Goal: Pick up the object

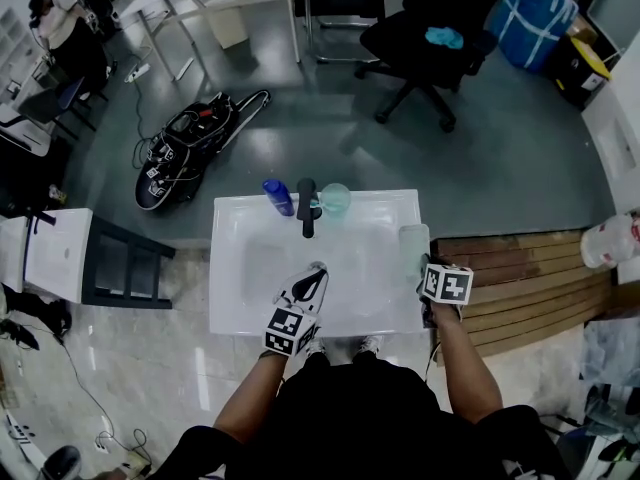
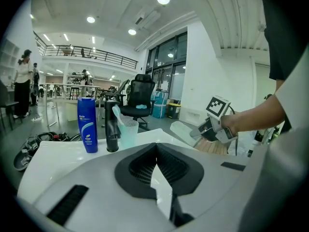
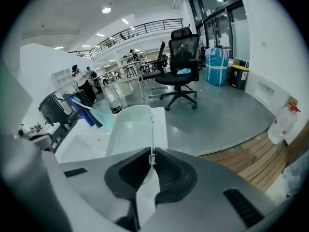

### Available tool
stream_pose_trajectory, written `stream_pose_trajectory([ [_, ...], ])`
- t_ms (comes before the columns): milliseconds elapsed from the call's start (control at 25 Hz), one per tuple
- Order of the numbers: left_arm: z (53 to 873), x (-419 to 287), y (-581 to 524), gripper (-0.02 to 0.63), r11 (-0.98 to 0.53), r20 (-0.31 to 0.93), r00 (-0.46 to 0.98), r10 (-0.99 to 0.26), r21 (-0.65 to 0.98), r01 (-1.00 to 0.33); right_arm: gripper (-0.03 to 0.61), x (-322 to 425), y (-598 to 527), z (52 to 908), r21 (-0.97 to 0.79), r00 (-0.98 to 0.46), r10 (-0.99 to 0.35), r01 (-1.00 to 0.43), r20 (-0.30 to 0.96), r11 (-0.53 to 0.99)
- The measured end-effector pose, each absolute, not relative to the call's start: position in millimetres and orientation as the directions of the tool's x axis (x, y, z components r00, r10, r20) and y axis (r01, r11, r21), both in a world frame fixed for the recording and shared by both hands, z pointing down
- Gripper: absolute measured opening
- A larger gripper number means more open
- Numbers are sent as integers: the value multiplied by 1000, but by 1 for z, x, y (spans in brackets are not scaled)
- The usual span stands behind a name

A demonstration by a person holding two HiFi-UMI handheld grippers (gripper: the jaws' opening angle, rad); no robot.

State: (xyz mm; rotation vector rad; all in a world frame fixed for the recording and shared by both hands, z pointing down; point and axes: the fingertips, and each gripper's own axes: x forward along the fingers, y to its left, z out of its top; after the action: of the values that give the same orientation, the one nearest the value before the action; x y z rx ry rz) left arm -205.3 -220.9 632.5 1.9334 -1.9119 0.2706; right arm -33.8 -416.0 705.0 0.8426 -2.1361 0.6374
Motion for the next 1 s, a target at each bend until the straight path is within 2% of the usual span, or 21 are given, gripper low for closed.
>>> stream_pose_trajectory([
  [640, 610, -196, -230, 14, 7, 375, 50, -926, 147, -989, 37, -38, -380, 642, -194, -631, -416, -672, 655, 715],
  [1000, 604, -196, -224, 14, 12, 364, 40, -931, 139, -990, 37, -42, -371, 632, -166, -643, -424, -653, 638, 739],
])
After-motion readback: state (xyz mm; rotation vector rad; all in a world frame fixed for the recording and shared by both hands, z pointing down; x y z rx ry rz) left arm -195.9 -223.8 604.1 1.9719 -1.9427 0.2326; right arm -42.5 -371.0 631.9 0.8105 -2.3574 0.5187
